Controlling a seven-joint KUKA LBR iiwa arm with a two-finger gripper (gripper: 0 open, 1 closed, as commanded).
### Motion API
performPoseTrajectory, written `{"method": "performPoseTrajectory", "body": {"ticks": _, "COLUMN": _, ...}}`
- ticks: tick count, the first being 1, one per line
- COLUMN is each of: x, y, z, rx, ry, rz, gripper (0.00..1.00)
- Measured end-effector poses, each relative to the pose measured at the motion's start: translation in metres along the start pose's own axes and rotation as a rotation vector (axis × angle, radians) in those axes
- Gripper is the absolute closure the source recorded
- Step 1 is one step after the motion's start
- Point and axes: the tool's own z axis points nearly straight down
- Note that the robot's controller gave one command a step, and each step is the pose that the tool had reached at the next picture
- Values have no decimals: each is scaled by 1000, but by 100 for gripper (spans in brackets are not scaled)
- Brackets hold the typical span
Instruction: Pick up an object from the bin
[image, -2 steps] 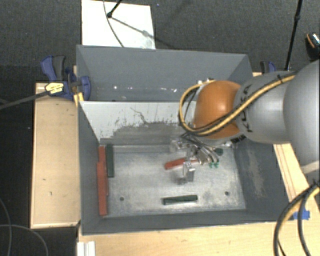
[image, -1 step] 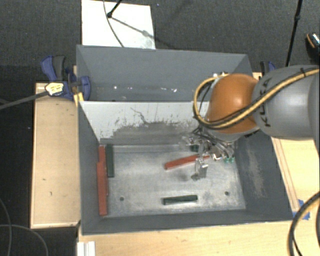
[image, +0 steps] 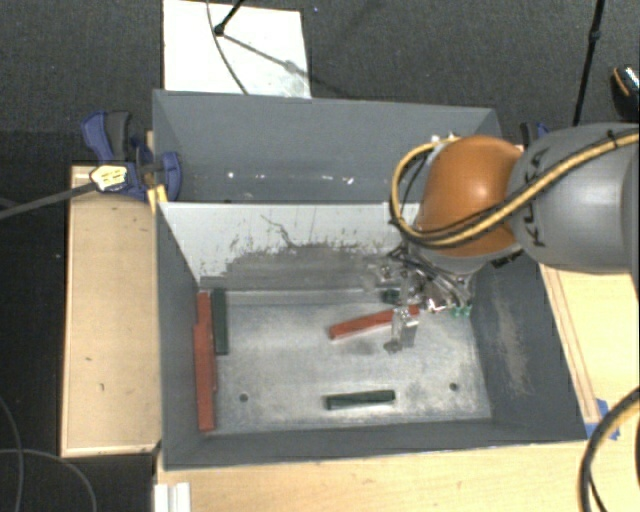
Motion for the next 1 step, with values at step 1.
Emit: {"method": "performPoseTrajectory", "body": {"ticks": 1, "x": 0, "y": -8, "z": 44, "rx": -1, "ry": 8, "rz": 82, "gripper": 0}}
